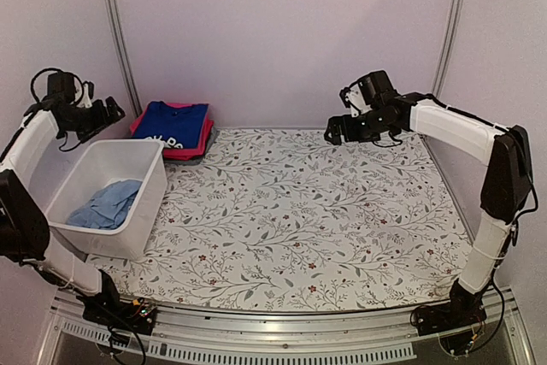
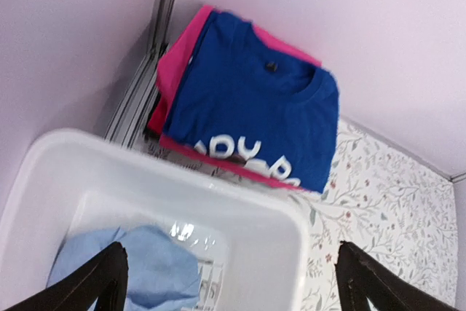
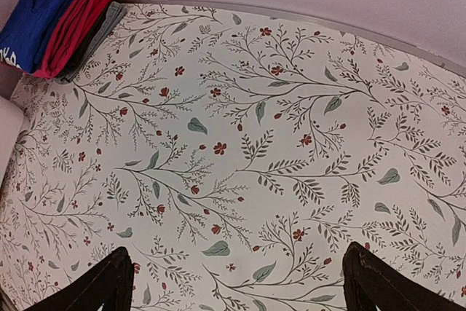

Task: Fold and stack the mixed laundry pile
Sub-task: Pick up the crumpled shirt from the bin.

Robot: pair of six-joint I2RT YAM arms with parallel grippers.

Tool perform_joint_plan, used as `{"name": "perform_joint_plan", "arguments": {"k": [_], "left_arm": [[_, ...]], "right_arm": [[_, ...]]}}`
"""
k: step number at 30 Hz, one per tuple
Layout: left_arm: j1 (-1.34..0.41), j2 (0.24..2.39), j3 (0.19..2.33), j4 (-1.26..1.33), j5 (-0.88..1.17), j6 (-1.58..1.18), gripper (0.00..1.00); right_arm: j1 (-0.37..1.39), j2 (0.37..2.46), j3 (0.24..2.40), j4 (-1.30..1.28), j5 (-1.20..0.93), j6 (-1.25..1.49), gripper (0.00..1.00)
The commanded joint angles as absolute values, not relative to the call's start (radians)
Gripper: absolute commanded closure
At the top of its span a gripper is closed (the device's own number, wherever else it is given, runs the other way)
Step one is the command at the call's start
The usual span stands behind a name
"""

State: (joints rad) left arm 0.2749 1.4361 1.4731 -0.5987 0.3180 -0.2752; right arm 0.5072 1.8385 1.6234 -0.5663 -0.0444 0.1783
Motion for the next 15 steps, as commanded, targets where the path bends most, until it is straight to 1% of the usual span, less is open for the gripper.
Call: {"name": "perform_joint_plan", "arguments": {"k": [1,4,7,15], "left_arm": [[0.248,1.363,1.249,-0.799,0.142,-0.339,0.01],[0.241,1.302,1.115,-0.81,0.089,-0.387,0.0],[0.242,1.302,1.033,-0.788,0.049,-0.423,0.0],[0.239,1.505,0.988,-0.654,-0.024,-0.512,0.0]], "right_arm": [[0.46,1.775,1.579,-0.518,-0.12,0.16,0.01],[0.441,1.752,1.541,-0.503,-0.155,0.158,0.01],[0.438,1.74,1.511,-0.494,-0.183,0.155,0.01],[0.436,1.711,1.458,-0.497,-0.197,0.18,0.01]]}}
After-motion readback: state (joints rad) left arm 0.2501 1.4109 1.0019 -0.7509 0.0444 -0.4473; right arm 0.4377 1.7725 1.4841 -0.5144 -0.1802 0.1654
